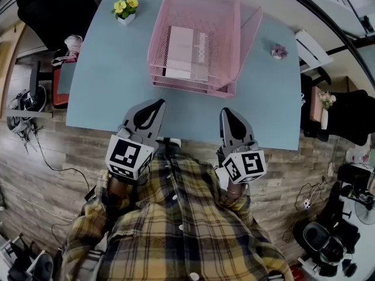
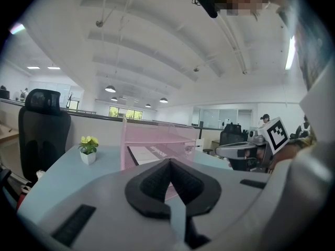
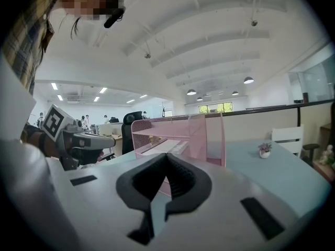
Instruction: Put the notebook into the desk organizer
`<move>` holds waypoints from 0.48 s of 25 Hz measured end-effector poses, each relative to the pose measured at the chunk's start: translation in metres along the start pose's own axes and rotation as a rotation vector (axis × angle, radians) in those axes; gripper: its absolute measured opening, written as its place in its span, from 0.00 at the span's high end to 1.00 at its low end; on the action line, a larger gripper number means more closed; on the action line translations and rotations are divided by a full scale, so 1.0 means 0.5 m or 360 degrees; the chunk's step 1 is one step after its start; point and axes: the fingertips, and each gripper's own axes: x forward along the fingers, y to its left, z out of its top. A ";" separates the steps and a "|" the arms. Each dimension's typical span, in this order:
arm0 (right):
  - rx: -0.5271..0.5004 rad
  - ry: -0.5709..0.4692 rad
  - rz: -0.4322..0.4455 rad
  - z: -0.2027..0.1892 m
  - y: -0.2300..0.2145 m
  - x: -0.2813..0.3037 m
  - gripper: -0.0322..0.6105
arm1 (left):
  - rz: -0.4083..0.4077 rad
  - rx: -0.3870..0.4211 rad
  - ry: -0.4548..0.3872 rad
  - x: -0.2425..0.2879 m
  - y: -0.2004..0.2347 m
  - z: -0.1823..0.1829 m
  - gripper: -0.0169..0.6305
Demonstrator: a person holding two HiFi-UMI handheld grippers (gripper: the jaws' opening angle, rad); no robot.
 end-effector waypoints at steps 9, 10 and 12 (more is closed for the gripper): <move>0.0021 0.0003 -0.0007 -0.004 -0.002 -0.002 0.95 | -0.0009 0.0005 0.0002 0.003 -0.001 -0.002 0.99; 0.0020 0.0002 -0.0005 -0.003 -0.001 -0.002 0.95 | -0.0010 0.0006 0.0001 0.003 -0.002 -0.002 0.99; 0.0018 -0.0001 -0.0002 -0.002 0.000 -0.002 0.95 | -0.0009 0.0008 -0.0001 0.002 -0.002 -0.001 0.99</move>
